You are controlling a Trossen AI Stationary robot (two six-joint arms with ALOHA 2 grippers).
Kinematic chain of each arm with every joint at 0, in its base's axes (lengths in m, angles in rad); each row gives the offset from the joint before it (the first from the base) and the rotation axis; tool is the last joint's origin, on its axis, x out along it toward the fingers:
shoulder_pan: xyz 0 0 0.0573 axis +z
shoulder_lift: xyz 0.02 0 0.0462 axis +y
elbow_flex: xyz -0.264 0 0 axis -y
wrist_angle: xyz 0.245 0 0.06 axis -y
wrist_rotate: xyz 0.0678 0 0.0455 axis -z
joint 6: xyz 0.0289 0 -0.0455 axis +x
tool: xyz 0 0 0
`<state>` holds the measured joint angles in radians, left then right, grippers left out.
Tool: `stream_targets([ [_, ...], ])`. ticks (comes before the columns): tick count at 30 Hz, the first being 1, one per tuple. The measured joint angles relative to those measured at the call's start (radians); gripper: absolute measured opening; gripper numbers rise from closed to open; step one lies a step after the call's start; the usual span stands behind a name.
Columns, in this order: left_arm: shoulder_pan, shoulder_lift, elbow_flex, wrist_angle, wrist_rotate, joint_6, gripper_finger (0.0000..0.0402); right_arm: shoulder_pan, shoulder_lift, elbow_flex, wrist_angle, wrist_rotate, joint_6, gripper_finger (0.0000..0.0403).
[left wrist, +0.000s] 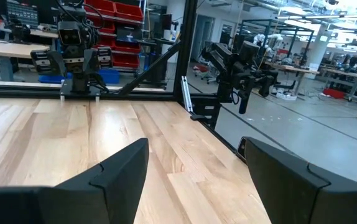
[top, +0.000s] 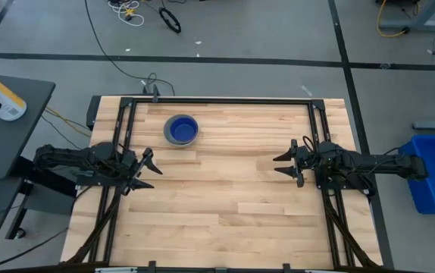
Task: Nest bowls inside each other
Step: Return to Home Position
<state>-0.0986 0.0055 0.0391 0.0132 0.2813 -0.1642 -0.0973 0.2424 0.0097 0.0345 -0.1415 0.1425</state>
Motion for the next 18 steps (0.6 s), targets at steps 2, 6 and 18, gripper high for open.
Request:
stream_targets([
  [2, 0.000, 0.000, 0.000, 0.000, 0.000, 0.000, 0.0277, 0.000, 0.000, 0.000, 0.000, 0.000, 0.000, 0.0195],
  [6, 0.000, 0.000, 0.000, 0.000, 0.000, 0.000, 0.0277, 0.000, 0.000, 0.000, 0.000, 0.000, 0.000, 0.0200],
  [18, 0.000, 0.000, 0.000, 0.000, 0.000, 0.000, 0.0277, 0.000, 0.000, 0.000, 0.000, 0.000, 0.000, 0.0220],
])
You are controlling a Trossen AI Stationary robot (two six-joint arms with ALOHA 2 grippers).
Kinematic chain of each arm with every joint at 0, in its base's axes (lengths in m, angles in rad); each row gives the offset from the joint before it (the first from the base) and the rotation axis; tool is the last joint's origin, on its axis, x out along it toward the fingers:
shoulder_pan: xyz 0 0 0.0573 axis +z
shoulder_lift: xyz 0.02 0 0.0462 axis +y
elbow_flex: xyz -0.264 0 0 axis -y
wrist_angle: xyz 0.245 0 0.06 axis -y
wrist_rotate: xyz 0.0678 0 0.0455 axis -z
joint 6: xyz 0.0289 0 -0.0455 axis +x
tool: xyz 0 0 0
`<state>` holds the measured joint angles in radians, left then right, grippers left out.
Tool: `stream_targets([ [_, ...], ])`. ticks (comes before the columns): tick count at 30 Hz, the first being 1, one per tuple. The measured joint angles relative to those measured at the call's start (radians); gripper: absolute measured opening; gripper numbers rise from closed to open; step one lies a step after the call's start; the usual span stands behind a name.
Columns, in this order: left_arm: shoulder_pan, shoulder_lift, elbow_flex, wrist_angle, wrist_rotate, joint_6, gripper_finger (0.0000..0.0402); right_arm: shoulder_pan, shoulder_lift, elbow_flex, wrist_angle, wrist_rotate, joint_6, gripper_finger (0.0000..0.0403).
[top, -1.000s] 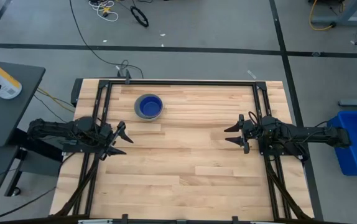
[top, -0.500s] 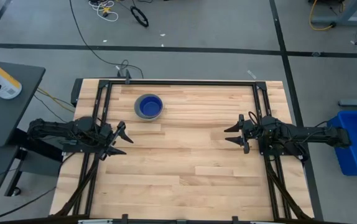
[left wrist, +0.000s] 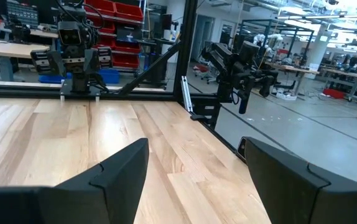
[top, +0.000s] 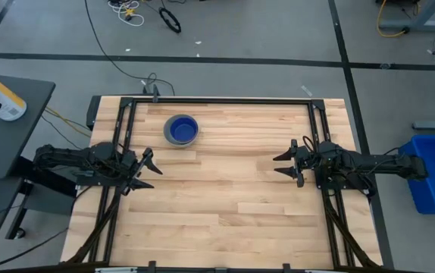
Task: Nest bowls inside each other
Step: Return to Home Position
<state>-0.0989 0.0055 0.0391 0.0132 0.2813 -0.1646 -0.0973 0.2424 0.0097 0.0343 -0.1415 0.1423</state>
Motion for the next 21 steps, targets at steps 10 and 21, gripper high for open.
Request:
stream_targets([
  [10, 0.000, 0.000, 0.000, 0.000, 0.000, 0.000, 0.0277, 0.000, 0.000, 0.000, 0.000, 0.000, 0.000, 0.0230],
  [21, 0.000, 0.000, 0.000, 0.000, 0.000, 0.000, 0.0277, 0.000, 0.000, 0.000, 0.000, 0.000, 0.000, 0.0245],
])
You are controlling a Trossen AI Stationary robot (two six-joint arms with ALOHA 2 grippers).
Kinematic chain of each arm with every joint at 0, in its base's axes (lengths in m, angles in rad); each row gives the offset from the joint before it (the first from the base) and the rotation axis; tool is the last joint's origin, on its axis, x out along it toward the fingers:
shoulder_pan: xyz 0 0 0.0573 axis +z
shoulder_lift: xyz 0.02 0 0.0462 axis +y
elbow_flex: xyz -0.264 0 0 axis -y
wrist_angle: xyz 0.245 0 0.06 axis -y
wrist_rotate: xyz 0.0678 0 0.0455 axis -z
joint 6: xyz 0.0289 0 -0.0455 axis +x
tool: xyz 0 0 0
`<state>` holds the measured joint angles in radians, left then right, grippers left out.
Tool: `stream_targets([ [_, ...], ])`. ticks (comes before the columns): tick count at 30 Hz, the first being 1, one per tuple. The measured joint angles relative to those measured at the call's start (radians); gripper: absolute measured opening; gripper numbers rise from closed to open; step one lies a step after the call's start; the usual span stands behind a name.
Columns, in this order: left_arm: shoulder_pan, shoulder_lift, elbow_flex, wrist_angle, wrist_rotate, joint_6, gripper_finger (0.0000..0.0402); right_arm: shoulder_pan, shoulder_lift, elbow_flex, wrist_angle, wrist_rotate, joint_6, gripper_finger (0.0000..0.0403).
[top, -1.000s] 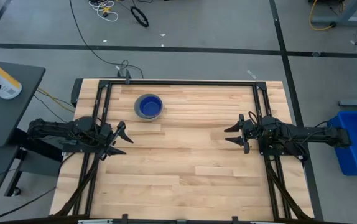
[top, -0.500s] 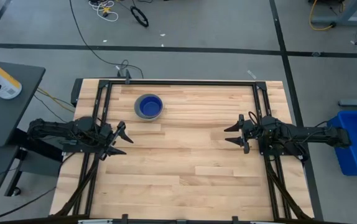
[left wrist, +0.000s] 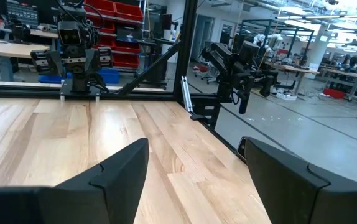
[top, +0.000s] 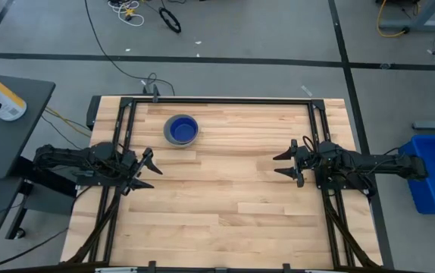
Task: Nest bowls inside each other
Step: Return to Home Position
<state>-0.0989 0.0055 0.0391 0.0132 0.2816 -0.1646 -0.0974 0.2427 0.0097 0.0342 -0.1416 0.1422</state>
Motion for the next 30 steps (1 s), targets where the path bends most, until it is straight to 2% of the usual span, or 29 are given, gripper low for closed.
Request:
stream_targets([
  [21, 0.000, 0.000, 0.000, 0.000, 0.000, 0.000, 0.0277, 0.000, 0.000, 0.000, 0.000, 0.000, 0.000, 0.0272],
  [30, 0.000, 0.000, 0.000, 0.000, 0.000, 0.000, 0.0277, 0.000, 0.000, 0.000, 0.000, 0.000, 0.000, 0.0271],
])
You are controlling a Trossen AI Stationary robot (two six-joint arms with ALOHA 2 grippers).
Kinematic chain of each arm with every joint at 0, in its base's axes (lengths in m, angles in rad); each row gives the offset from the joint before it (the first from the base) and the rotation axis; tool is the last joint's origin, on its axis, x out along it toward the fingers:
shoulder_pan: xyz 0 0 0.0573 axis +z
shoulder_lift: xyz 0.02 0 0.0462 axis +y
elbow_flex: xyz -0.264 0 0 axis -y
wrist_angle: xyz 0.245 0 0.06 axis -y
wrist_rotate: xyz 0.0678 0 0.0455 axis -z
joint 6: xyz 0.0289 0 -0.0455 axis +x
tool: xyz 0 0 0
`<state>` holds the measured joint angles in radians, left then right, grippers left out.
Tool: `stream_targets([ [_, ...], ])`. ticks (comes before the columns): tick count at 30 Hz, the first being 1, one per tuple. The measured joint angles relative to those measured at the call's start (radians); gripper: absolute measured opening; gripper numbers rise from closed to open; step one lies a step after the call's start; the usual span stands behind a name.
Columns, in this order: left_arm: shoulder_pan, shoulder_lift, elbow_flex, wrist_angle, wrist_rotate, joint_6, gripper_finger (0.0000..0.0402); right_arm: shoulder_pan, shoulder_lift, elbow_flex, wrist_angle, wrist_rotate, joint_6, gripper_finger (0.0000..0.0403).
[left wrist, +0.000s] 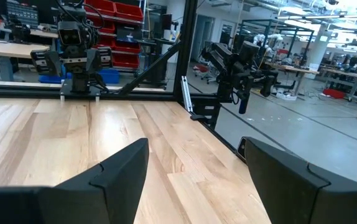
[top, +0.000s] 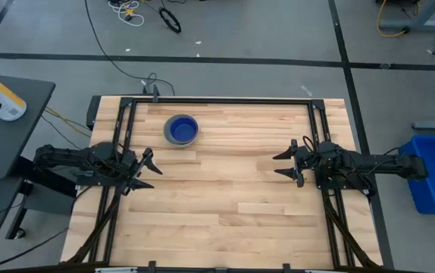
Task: Nest bowls inside each other
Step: Return to Home Position
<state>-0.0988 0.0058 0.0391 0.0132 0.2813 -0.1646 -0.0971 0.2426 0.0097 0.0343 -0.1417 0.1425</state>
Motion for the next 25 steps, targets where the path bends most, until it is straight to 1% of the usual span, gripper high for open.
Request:
stream_targets([
  [13, 0.000, 0.000, 0.000, 0.000, 0.000, 0.000, 0.0277, 0.000, 0.000, 0.000, 0.000, 0.000, 0.000, 0.0239],
  [25, 0.000, 0.000, 0.000, 0.000, 0.000, 0.000, 0.0277, 0.000, 0.000, 0.000, 0.000, 0.000, 0.000, 0.0220],
])
